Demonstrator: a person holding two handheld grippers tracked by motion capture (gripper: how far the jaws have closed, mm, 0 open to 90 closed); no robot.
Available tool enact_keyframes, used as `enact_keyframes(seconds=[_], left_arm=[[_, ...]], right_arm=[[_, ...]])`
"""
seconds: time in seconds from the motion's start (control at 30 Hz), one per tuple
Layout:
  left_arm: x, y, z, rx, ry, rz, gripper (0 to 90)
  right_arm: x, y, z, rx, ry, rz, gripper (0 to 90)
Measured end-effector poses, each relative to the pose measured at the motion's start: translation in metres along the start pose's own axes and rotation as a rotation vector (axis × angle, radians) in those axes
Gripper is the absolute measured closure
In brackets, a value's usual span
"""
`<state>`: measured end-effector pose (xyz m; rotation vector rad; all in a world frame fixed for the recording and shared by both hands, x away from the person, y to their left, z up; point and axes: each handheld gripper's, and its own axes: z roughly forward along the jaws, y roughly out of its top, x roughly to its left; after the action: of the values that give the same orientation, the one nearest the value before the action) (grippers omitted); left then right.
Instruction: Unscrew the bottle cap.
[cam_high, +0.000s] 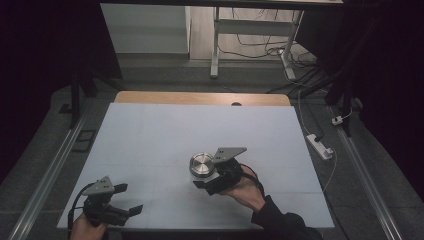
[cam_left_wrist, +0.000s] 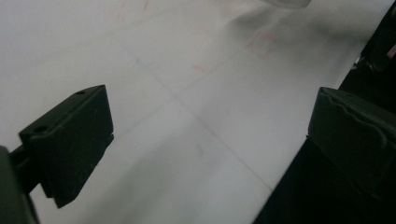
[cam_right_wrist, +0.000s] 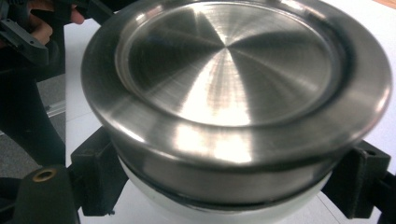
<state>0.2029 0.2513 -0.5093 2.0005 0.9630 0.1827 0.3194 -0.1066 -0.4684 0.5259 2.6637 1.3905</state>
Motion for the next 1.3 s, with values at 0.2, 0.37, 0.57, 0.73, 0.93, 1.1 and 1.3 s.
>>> enact_keyframes(seconds=[0.2, 0.37, 0.57, 0.73, 0.93, 1.1, 1.3], left_arm=[[-0.013, 0.019, 0.006, -0.075, -0.002, 0.100, 0.9], [-0.011, 0.030, 0.012, -0.080, -0.048, 0.069, 0.4], [-0.010, 0.049, 0.018, -0.080, -0.089, 0.069, 1.5], [-0.007, 0.067, 0.028, -0.074, -0.125, 0.103, 1.1], [-0.005, 0.086, 0.039, -0.072, -0.168, 0.131, 1.2], [-0.009, 0.108, 0.054, -0.063, -0.244, 0.225, 2.0], [-0.010, 0.128, 0.070, -0.052, -0.330, 0.321, 3.4]], right_arm=[[0.001, 0.000, 0.002, 0.002, 0.004, -0.002, 14.5], [0.003, 0.000, 0.002, 0.003, 0.007, -0.004, 14.5], [0.003, 0.000, 0.002, -0.001, 0.005, -0.005, 14.5], [0.003, 0.001, 0.001, -0.008, 0.005, -0.009, 14.6], [0.005, 0.001, 0.001, -0.010, 0.015, -0.015, 14.6], [0.007, 0.002, 0.002, -0.010, 0.031, -0.032, 14.5], [0.009, 0.002, 0.002, -0.013, 0.063, -0.042, 14.5]])
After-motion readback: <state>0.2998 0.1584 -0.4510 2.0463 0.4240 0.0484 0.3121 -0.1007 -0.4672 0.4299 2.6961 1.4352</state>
